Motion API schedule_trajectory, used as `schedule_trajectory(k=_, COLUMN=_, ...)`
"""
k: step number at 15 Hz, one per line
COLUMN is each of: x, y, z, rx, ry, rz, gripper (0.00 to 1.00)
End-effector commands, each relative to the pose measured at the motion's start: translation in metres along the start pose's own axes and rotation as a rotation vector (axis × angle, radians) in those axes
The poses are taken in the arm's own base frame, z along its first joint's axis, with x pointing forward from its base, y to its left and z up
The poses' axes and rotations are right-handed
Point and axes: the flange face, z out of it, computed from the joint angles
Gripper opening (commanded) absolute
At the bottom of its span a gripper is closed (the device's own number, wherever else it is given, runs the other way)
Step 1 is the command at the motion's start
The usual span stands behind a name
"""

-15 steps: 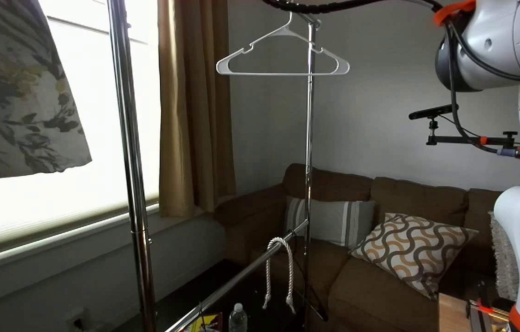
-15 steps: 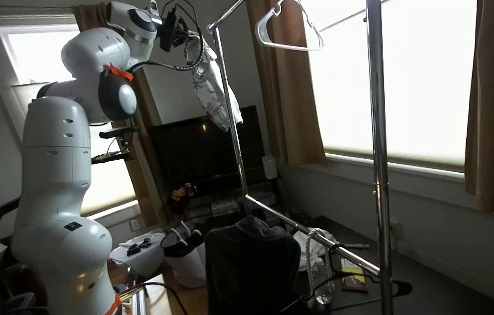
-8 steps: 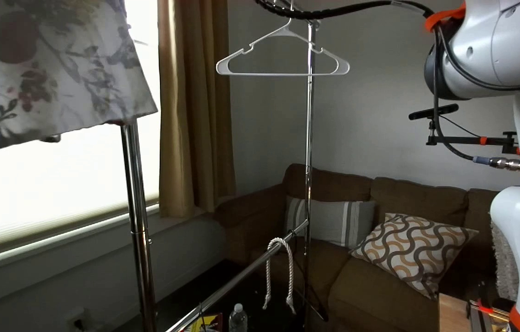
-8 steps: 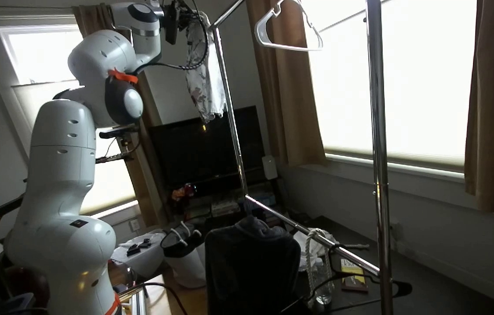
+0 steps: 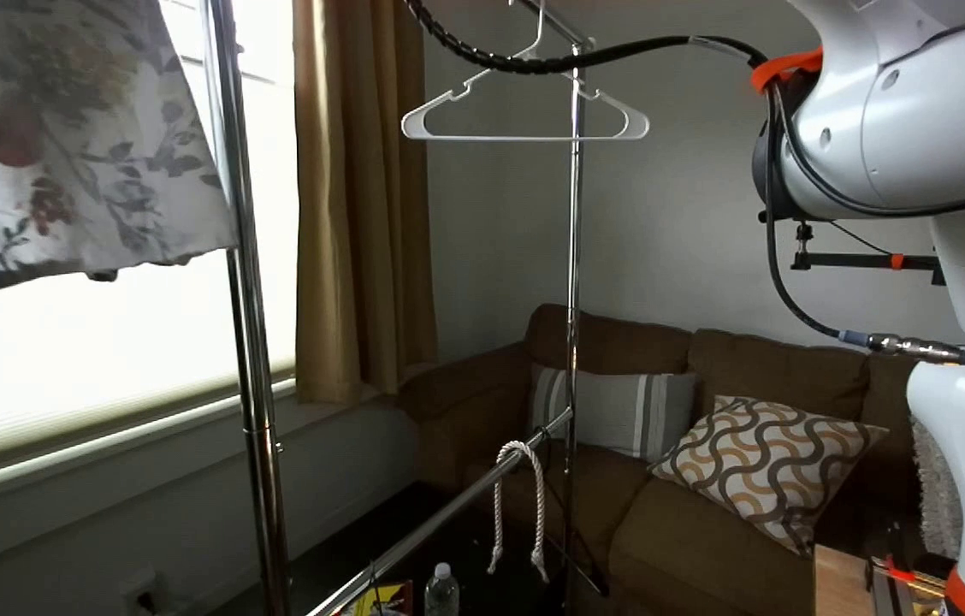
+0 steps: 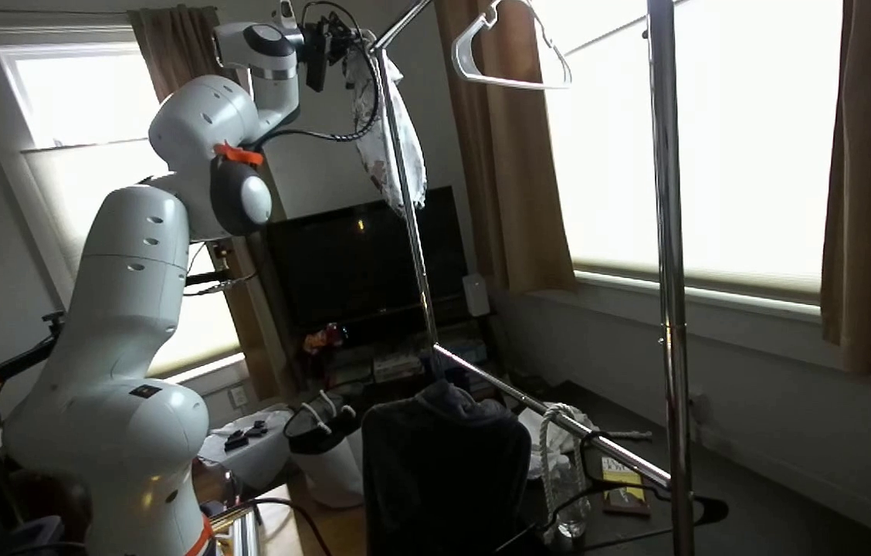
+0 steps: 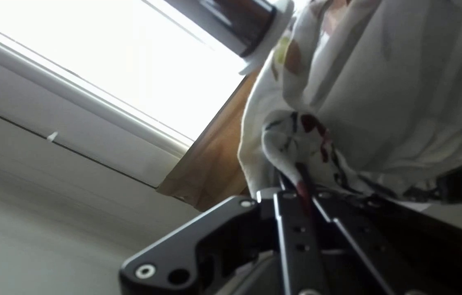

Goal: Put the clothing on the top clothing rack

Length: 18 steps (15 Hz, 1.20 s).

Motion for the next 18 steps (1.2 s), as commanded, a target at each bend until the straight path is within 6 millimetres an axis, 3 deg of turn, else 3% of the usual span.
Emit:
schedule_trajectory(k=1, x=0.01, y=0.018, z=-0.011, rx=-0.155, ry=0.02, rz=0.084, gripper=0.01)
schedule_trajectory(k=5, x=-0.004, y=0.058, z=0.0, rx=-0.347, ry=-0.015, rz=0.16, gripper=0.01)
schedule_trajectory(k=6, x=-0.003, y=0.046, z=0.002, rx=-0.26, ry=-0.006, rz=0.124, gripper=0.02)
schedule_trajectory(k=10, x=-0.009, y=0.062, z=0.005, rx=-0.368, ry=0.006, rz=0.195, gripper=0.01)
schedule_trajectory(k=13, x=-0.012, y=0.056, z=0.009, rx=-0.377, ry=0.013, rz=0.252, gripper=0.01)
schedule_trajectory(k=18, x=-0.03, y=0.064, z=0.024, rx=-0.654, ry=0.061, rz=0.219, gripper=0.01)
